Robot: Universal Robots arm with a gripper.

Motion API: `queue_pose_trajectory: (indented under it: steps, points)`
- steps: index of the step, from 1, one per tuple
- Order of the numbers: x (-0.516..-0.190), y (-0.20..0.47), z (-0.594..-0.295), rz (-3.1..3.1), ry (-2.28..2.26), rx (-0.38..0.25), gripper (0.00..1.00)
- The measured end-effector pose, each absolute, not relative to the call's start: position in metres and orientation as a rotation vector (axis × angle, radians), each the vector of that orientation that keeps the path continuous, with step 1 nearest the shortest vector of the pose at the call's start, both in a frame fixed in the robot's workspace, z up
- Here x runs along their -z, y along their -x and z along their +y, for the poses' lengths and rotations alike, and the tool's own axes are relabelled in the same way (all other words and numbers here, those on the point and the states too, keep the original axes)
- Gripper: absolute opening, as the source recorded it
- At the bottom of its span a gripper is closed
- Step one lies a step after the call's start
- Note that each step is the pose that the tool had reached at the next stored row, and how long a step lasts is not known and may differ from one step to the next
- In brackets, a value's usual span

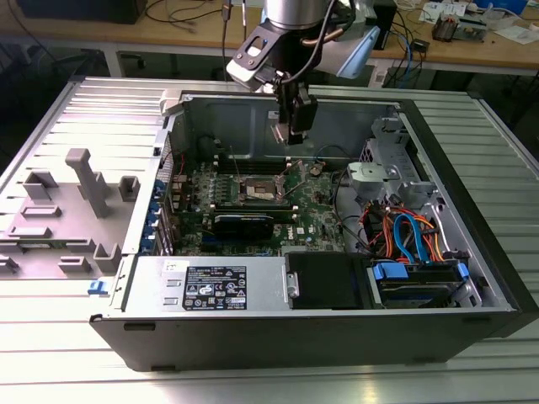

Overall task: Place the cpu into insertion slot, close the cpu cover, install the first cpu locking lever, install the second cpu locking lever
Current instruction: 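Place the cpu into insertion slot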

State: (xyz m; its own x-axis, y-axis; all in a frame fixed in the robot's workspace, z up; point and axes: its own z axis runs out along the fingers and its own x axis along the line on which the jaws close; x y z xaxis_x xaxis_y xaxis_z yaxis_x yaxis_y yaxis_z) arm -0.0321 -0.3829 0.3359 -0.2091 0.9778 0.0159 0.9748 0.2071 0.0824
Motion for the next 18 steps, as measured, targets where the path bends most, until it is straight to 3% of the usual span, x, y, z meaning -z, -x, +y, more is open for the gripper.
queue_pose_trajectory:
  steps: [18]
  points:
    - [-0.315,0.045,-0.383,2.293,-2.094,-0.100,0.55]
